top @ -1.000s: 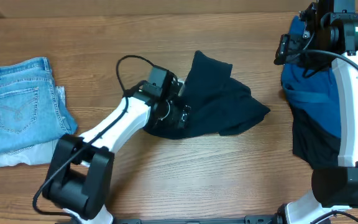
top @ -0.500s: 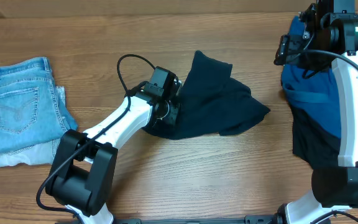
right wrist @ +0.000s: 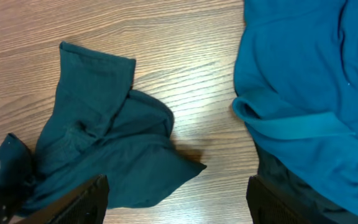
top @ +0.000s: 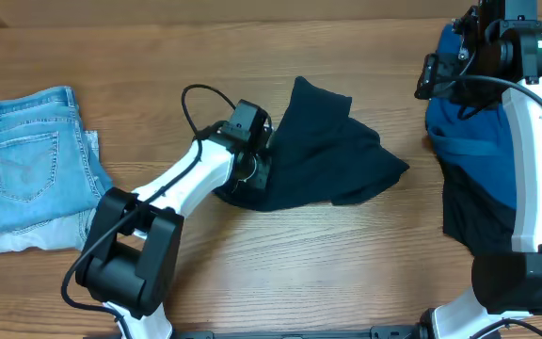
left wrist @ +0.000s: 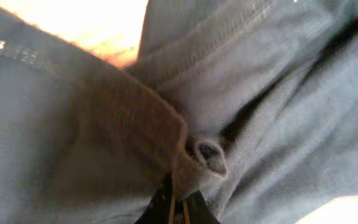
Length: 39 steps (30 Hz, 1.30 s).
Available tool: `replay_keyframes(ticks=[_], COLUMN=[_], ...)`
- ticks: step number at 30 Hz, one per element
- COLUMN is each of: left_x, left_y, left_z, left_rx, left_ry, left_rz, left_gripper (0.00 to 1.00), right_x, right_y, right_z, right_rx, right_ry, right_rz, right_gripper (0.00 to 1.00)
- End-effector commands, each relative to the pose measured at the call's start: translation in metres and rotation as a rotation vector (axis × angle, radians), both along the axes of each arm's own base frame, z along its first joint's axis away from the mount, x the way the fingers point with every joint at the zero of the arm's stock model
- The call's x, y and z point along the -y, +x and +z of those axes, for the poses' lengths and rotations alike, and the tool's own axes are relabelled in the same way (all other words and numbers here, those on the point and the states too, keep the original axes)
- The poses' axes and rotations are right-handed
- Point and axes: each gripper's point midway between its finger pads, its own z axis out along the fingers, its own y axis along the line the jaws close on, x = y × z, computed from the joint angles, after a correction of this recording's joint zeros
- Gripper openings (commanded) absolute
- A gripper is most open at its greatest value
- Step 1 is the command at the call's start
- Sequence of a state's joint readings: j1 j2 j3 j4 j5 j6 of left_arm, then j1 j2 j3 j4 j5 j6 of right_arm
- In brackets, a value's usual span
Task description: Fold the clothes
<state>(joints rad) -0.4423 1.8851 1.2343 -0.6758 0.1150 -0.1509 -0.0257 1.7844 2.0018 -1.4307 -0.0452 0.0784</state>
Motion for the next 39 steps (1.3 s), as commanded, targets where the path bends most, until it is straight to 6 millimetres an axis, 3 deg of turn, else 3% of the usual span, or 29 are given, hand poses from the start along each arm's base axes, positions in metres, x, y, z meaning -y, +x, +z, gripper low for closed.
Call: replay_keyframes(ticks=[1,3,5,6,8,9,11,13,15,18,23,25,30,36,39], left_x=[-0.016,-0.047,-0.093,-0.116,-0.157,-0.171,-0.181,-0.181,-0.179,-0.172,-0.171,-0.171,-0.171,-0.171,-0.171], left_y=[0.031,0.04,0.042,0.04,0.033,0.027,0.02,0.014,0.013,0.015,0.013,0.013,0.014,0.014,0.014], left_z=[0.085,0.135,0.194,0.214,0.234,0.234,0.227,0.216,0.209,0.207,0.203,0.203,0.204,0.203,0.204], left_rx=[0.157,0.247,0.36,0.407,0.445,0.431,0.391,0.345,0.326,0.31,0.294,0.296,0.297,0.296,0.297], left_ry=[0.012,0.061,0.056,0.047,0.051,0.063,0.078,0.087,0.088,0.05,0.052,0.051,0.051,0.051,0.051], left_rz=[0.022,0.096,0.214,0.273,0.376,0.413,0.437,0.434,0.428,0.412,0.41,0.41,0.41,0.41,0.41], left_gripper=[0.04,0.04,0.04,0.04,0.04,0.04,0.04,0.08,0.1,0.1,0.08,0.08,0.08,0.09,0.09], right_x=[0.0,0.0,-0.009,-0.015,-0.032,-0.043,-0.062,-0.084,-0.112,-0.16,-0.213,-0.218,-0.204,-0.195,-0.199], right_y=[-0.003,-0.01,-0.019,-0.023,-0.031,-0.036,-0.044,-0.052,-0.06,-0.076,-0.067,-0.067,-0.056,-0.036,-0.034], right_z=[-0.002,-0.005,-0.009,-0.012,-0.025,-0.034,-0.054,-0.089,-0.107,-0.126,-0.145,-0.157,-0.181,-0.211,-0.22], right_rx=[-0.017,-0.049,-0.088,-0.107,-0.159,-0.185,-0.228,-0.277,-0.287,-0.27,-0.154,-0.144,-0.123,-0.113,-0.125], right_ry=[0.003,0.005,0.048,0.083,0.161,0.194,0.227,0.234,0.276,0.303,0.309,0.308,0.24,0.23,0.245], right_rz=[-0.004,-0.004,0.017,0.03,0.082,0.135,0.213,0.271,0.383,0.591,0.673,0.673,0.558,0.314,0.316], right_gripper=[0.74,0.74,0.74,0.74,0.74,0.74,0.74,0.74,0.74,0.75,0.75,0.75,0.75,0.75,0.72])
